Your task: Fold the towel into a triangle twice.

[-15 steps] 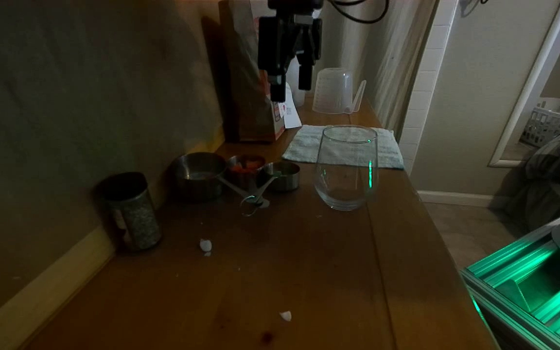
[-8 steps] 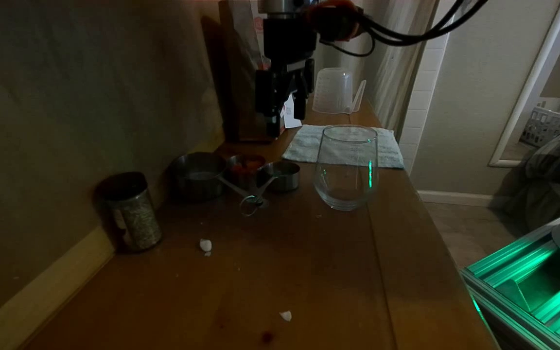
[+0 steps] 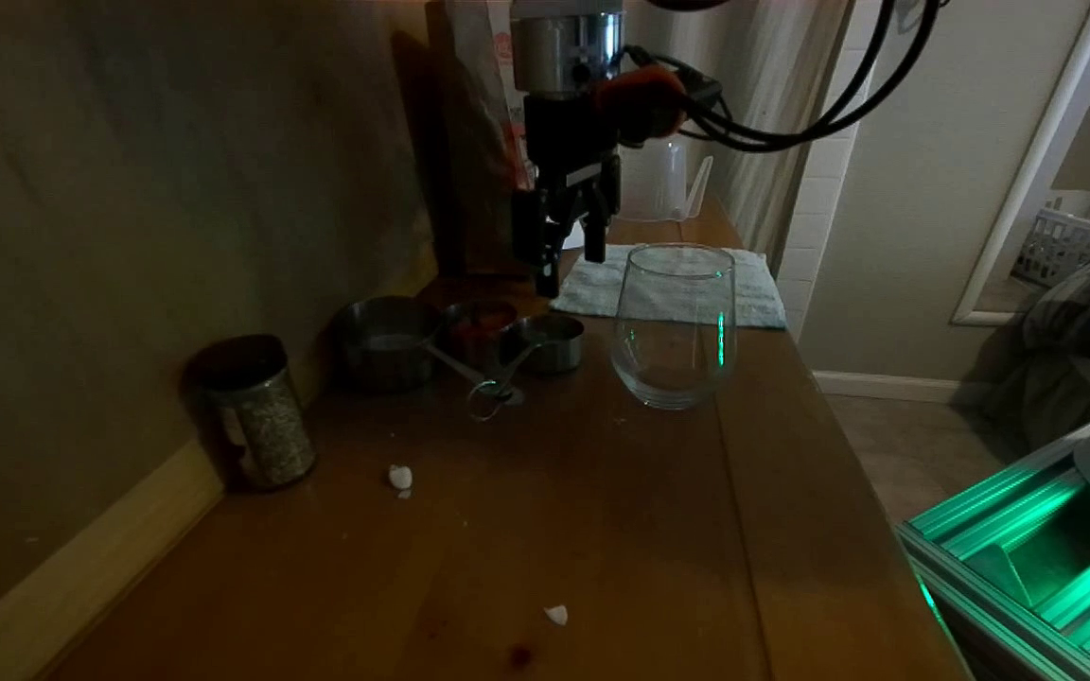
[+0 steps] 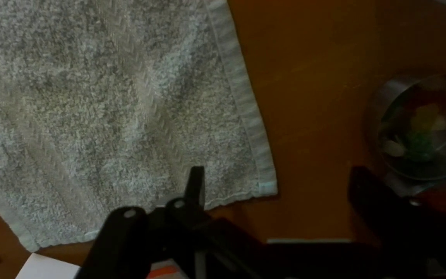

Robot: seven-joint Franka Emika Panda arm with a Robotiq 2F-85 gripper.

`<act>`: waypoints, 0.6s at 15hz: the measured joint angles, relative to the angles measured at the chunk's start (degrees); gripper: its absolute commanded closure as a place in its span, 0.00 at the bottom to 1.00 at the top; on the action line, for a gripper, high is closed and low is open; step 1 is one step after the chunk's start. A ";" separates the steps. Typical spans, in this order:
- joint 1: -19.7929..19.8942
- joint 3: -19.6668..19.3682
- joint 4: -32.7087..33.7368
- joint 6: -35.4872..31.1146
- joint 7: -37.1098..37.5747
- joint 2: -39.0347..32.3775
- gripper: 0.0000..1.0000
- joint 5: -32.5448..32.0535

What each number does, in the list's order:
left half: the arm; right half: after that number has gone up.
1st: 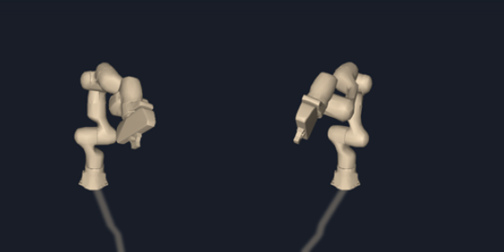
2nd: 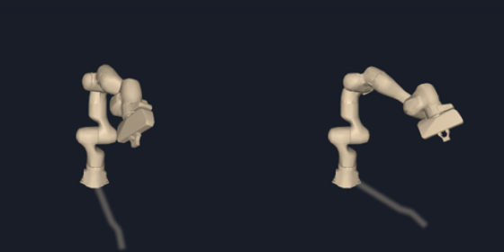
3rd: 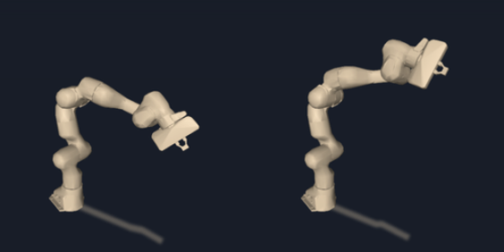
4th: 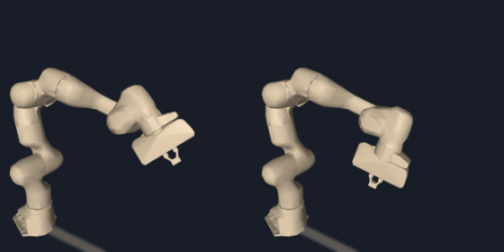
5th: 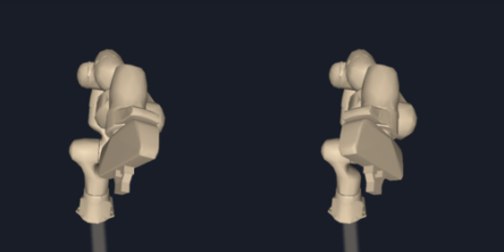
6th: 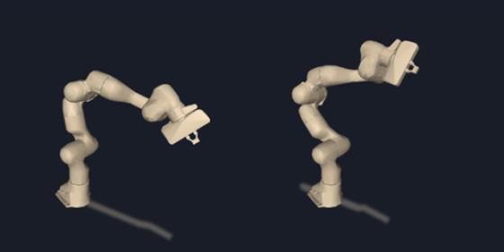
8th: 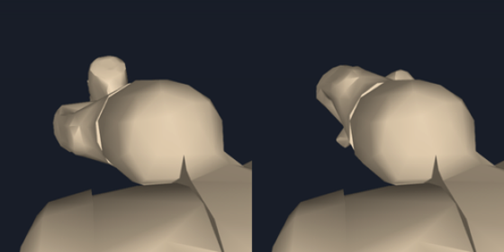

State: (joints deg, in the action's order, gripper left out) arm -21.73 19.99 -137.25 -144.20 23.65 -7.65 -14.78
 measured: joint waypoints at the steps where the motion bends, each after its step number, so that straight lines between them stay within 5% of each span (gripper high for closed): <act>1: -0.16 -0.29 0.18 -0.25 0.47 -0.46 0.33 -0.20; 5: -0.94 -1.43 0.50 -2.12 2.39 -2.02 0.07 -0.45; 8: -1.71 -2.45 0.94 -3.10 3.83 -3.23 0.18 -1.08; 9: -2.00 -2.85 1.12 -3.37 4.16 -3.57 0.34 -1.31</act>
State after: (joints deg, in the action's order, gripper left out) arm -23.72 17.14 -136.13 -147.57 27.80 -11.22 -16.09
